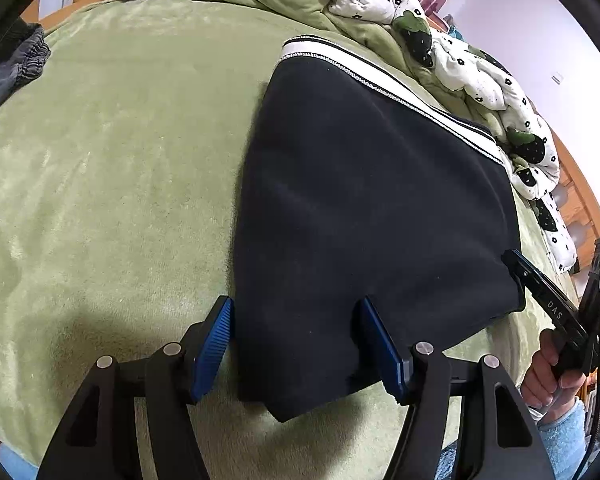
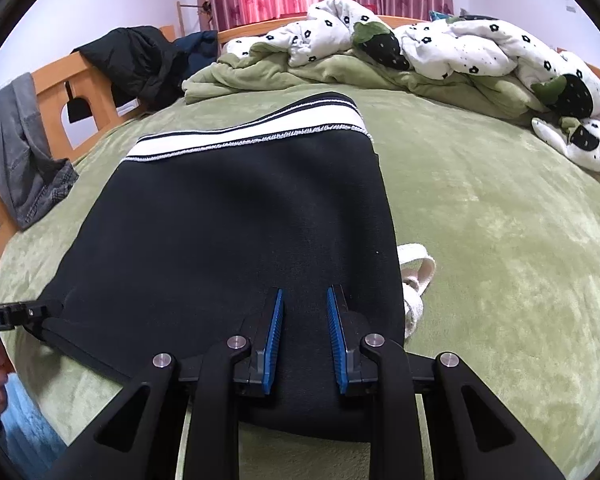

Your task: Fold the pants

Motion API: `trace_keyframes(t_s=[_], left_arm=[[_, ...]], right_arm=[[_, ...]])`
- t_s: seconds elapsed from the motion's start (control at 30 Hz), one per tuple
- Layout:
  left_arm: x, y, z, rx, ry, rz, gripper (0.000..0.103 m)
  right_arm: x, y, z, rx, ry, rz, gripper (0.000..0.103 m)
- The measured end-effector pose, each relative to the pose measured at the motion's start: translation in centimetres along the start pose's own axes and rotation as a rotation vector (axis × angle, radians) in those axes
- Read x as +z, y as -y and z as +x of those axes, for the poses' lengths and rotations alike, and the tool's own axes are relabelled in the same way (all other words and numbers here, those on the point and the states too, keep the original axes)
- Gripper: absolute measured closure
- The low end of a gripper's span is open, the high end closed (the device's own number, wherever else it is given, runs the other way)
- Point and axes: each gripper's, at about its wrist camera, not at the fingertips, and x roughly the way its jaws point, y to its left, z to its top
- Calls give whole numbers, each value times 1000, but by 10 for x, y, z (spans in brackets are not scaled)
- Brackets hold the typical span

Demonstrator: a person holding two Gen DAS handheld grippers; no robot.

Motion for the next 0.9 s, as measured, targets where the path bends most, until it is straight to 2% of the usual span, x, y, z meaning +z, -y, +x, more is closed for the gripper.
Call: trace_keyframes(t_s=[0.07, 0.13, 0.2, 0.3, 0.4, 0.47, 0.57, 0.63, 0.67, 0.73, 0.77, 0.8, 0.83, 0.87, 0.9], left_arm=[[0, 0, -5, 4, 2, 3, 39], [6, 4, -17, 35, 43, 39, 41], [23, 14, -30, 79, 119, 102, 42], [63, 35, -35, 97, 172, 177, 41], [106, 63, -25, 94, 209, 240, 41], [133, 81, -10, 81, 226, 267, 41], [161, 98, 25, 43, 200, 293, 41], [170, 100, 53, 33, 153, 295, 41], [174, 99, 76, 69, 112, 301, 42], [173, 98, 100, 133, 95, 329, 43], [170, 99, 107, 162, 114, 352, 42], [169, 100, 109, 181, 131, 362, 42], [168, 101, 109, 184, 133, 362, 42], [169, 102, 107, 181, 126, 353, 42], [170, 102, 104, 178, 119, 341, 42]], right_arm=[[3, 1, 0, 4, -7, -2, 80], [6, 1, -1, 10, -11, -2, 80], [16, 4, -6, 15, 2, 6, 81], [38, 4, -15, -16, 72, -9, 79], [79, 2, -8, -42, 129, -39, 77], [105, -2, 3, -28, 154, -43, 76], [134, -10, 29, 4, 166, -42, 74], [145, -14, 58, 76, 111, -63, 73], [147, -15, 79, 89, 57, -86, 73], [143, -14, 113, 23, -12, -140, 80], [139, -10, 128, 2, -43, -161, 80], [138, 2, 136, 49, -59, -130, 80], [140, 13, 134, 100, -56, -69, 87], [141, 21, 134, 116, -52, -32, 91], [140, 25, 137, 120, -60, -24, 91]])
